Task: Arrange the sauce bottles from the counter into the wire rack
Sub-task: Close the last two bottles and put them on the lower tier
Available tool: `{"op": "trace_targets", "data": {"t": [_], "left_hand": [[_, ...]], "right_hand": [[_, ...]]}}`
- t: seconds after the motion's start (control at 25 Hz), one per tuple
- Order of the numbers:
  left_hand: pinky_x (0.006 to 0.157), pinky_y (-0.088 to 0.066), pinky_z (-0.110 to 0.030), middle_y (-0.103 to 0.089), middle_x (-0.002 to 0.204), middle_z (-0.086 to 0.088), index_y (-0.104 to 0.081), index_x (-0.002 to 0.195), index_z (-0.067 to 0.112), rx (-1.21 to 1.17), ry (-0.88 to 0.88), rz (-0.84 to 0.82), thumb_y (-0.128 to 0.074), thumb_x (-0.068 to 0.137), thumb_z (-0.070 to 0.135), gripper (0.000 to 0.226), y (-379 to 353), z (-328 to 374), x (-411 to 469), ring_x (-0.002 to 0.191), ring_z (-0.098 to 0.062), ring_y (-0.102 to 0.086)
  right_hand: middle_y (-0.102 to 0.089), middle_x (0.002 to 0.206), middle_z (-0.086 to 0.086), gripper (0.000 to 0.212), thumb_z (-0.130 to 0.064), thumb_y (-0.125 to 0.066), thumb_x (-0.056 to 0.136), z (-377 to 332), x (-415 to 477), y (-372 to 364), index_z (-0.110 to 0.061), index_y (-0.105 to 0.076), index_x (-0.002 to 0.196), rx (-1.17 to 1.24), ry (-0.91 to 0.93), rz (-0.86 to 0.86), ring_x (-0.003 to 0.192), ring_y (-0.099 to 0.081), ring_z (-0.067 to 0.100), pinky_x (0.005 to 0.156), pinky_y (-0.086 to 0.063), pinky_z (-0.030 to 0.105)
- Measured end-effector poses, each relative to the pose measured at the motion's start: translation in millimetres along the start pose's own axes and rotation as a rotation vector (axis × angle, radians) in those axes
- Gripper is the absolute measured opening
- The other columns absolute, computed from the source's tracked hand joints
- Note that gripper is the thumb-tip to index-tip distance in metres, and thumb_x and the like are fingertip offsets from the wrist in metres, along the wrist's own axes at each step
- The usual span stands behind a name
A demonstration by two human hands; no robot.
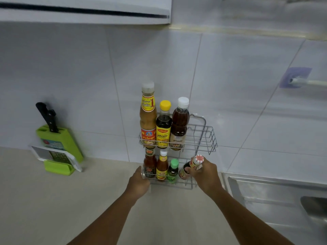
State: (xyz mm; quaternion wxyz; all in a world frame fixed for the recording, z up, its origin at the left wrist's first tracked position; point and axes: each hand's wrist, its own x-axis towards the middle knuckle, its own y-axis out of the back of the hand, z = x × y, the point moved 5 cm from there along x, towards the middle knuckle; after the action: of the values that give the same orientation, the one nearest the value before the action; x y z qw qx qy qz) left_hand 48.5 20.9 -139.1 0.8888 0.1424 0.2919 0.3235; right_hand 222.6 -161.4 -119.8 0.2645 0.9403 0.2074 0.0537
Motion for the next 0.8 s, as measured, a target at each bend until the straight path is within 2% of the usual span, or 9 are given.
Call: {"op": "trace_targets", "data": {"t": [0.08, 0.16, 0.24, 0.32, 0.44, 0.52, 0.56, 0.68, 0.8], "left_hand": [[0.092, -0.031, -0.022, -0.046, 0.153, -0.009, -0.036, 0.151, 0.016, 0.031, -0.018, 0.002, -0.049, 0.095, 0.007, 0.059, -3, 1, 4, 0.138, -0.028, -0.044], [0.093, -0.038, -0.026, -0.054, 0.147, -0.006, -0.043, 0.147, 0.022, 0.040, -0.050, 0.008, -0.049, 0.091, 0.008, 0.058, -6, -1, 9, 0.122, -0.025, -0.053], [0.087, -0.040, -0.026, -0.060, 0.139, -0.006, -0.050, 0.141, 0.023, 0.011, -0.055, 0.026, -0.051, 0.089, 0.007, 0.055, -6, -2, 11, 0.107, -0.020, -0.055], [0.085, -0.038, -0.024, -0.061, 0.138, -0.008, -0.052, 0.141, 0.020, 0.001, -0.046, 0.050, -0.052, 0.090, 0.006, 0.053, -5, -2, 11, 0.115, -0.024, -0.058], [0.087, -0.042, -0.026, -0.062, 0.138, -0.010, -0.054, 0.139, 0.017, 0.005, -0.047, 0.066, -0.051, 0.089, 0.004, 0.052, -4, -4, 12, 0.125, -0.030, -0.058], [0.087, -0.042, -0.025, -0.060, 0.139, -0.012, -0.051, 0.142, 0.015, -0.005, -0.029, 0.072, -0.049, 0.088, 0.000, 0.056, -4, -7, 13, 0.127, -0.031, -0.057], [0.086, -0.041, -0.023, -0.059, 0.141, -0.013, -0.049, 0.144, 0.014, -0.008, -0.022, 0.069, -0.048, 0.088, -0.002, 0.058, -4, -9, 14, 0.128, -0.031, -0.056], [0.087, -0.041, -0.023, -0.057, 0.143, -0.012, -0.046, 0.146, 0.016, 0.007, -0.031, 0.062, -0.048, 0.086, -0.004, 0.064, -6, -10, 15, 0.131, -0.030, -0.054], [0.089, -0.040, -0.024, -0.051, 0.149, -0.010, -0.037, 0.152, 0.019, 0.048, -0.035, 0.028, -0.049, 0.088, -0.001, 0.067, -9, -11, 14, 0.134, -0.029, -0.050]], "right_hand": [[-0.070, 0.092, 0.004, 0.028, -0.015, -0.086, 0.081, 4, 12, -5, -0.009, -0.068, 0.101, -0.057, 0.002, -0.014, 0.079, -0.065, 0.016, 0.057, -0.043, 0.008], [-0.068, 0.092, 0.005, 0.029, -0.019, -0.086, 0.081, 8, 21, -12, -0.010, -0.065, 0.099, -0.097, 0.008, -0.047, 0.076, -0.063, 0.014, 0.050, -0.044, 0.007], [-0.067, 0.090, 0.005, 0.030, -0.020, -0.087, 0.081, 11, 28, -16, -0.012, -0.062, 0.094, -0.125, 0.015, -0.082, 0.070, -0.059, 0.006, 0.049, -0.044, 0.003], [-0.067, 0.089, 0.003, 0.033, -0.022, -0.089, 0.079, 13, 34, -22, -0.012, -0.062, 0.095, -0.144, 0.022, -0.118, 0.071, -0.058, 0.002, 0.049, -0.045, 0.004], [-0.069, 0.090, 0.004, 0.041, -0.025, -0.093, 0.073, 12, 38, -29, -0.012, -0.065, 0.099, -0.133, 0.029, -0.147, 0.078, -0.064, 0.014, 0.057, -0.049, 0.012], [-0.071, 0.091, 0.007, 0.047, -0.028, -0.096, 0.068, 13, 41, -33, -0.011, -0.066, 0.100, -0.118, 0.021, -0.156, 0.080, -0.068, 0.020, 0.062, -0.059, 0.026], [-0.072, 0.092, 0.007, 0.050, -0.029, -0.096, 0.067, 14, 42, -33, -0.010, -0.067, 0.102, -0.120, 0.023, -0.154, 0.081, -0.069, 0.020, 0.064, -0.060, 0.028], [-0.072, 0.092, 0.006, 0.054, -0.032, -0.096, 0.066, 16, 42, -35, -0.010, -0.066, 0.105, -0.138, 0.043, -0.156, 0.083, -0.071, 0.021, 0.062, -0.053, 0.019], [-0.073, 0.092, 0.005, 0.055, -0.034, -0.096, 0.066, 14, 41, -34, -0.010, -0.065, 0.105, -0.130, 0.058, -0.172, 0.086, -0.071, 0.022, 0.063, -0.052, 0.018]]}}
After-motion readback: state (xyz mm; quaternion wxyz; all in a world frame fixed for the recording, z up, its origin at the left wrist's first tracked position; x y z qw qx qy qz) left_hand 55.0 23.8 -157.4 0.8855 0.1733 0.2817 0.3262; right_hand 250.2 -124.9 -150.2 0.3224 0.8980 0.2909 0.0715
